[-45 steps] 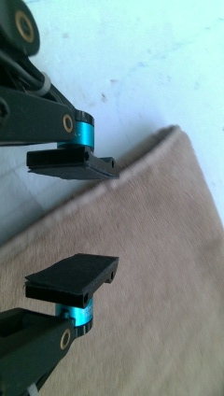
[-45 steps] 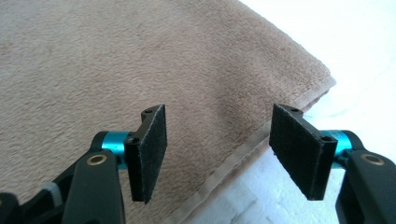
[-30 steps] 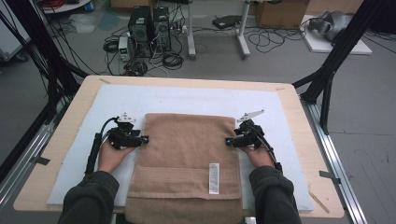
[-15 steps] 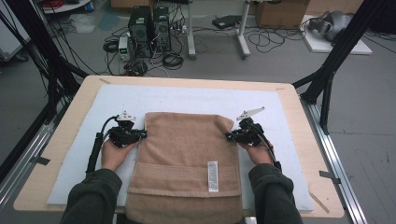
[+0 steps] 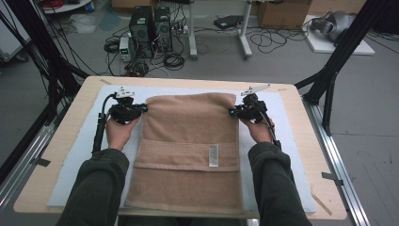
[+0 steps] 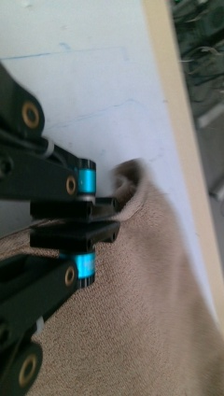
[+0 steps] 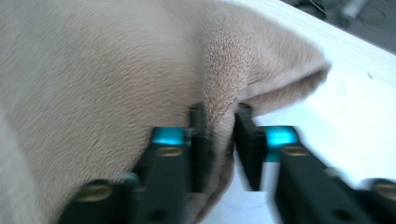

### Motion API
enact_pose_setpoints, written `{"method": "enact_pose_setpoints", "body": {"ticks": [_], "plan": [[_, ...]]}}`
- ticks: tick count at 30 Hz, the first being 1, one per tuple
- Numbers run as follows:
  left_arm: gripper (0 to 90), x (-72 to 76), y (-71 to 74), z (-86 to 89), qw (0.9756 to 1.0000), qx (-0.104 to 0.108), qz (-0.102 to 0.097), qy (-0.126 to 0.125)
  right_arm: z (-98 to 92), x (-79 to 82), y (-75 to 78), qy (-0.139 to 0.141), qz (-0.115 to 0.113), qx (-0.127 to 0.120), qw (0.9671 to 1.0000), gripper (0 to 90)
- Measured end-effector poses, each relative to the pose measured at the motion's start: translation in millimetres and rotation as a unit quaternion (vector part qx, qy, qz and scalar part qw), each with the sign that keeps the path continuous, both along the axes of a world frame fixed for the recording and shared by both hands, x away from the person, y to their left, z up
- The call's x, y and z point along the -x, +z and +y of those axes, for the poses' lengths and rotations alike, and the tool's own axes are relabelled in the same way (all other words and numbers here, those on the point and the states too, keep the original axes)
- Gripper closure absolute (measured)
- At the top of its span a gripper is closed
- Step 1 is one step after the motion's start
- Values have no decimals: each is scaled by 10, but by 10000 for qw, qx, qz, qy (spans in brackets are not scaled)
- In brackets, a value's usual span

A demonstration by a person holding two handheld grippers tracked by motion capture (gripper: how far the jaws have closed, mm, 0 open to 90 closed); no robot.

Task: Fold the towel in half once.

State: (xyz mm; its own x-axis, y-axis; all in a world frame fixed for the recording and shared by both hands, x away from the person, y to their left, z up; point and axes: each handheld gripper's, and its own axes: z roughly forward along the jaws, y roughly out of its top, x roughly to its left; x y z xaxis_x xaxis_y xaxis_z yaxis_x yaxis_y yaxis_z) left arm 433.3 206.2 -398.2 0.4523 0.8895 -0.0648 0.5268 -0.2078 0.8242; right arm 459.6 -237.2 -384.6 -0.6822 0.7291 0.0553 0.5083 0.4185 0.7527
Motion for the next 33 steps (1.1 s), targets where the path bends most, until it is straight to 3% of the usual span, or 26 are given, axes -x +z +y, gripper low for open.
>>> {"method": "enact_pose_setpoints", "body": {"ticks": [1,2,4,7,11,18,20,24,28,33], "plan": [[701,-10,-48,5,9998,-12,201,-42,-23,-34,-48,-163,187,-6,9997,566],[661,4,-93,11,9994,-52,306,-123,-51,-42,-98,-164,342,-51,9993,546],[626,57,-155,29,9987,-211,393,-265,-73,17,-173,-153,382,20,9992,523],[592,170,-208,79,9985,-139,375,-372,-116,150,-225,-84,393,-27,9992,502],[580,371,-217,130,9973,2,291,-673,-107,372,-220,266,352,103,9990,497],[553,742,-205,162,9921,37,198,-1237,-62,769,-209,774,251,3,9967,510],[534,824,-235,152,9898,-76,205,-1410,-33,881,-264,968,248,2,9950,529],[544,906,-322,165,9866,-151,309,-1594,-15,1035,-372,1159,320,76,9927,574],[574,884,-396,137,9848,-264,415,-1666,2,1056,-474,1225,463,217,9912,609],[694,875,-418,122,9850,-468,379,-1617,50,1040,-518,1369,441,302,9891,769]]}}
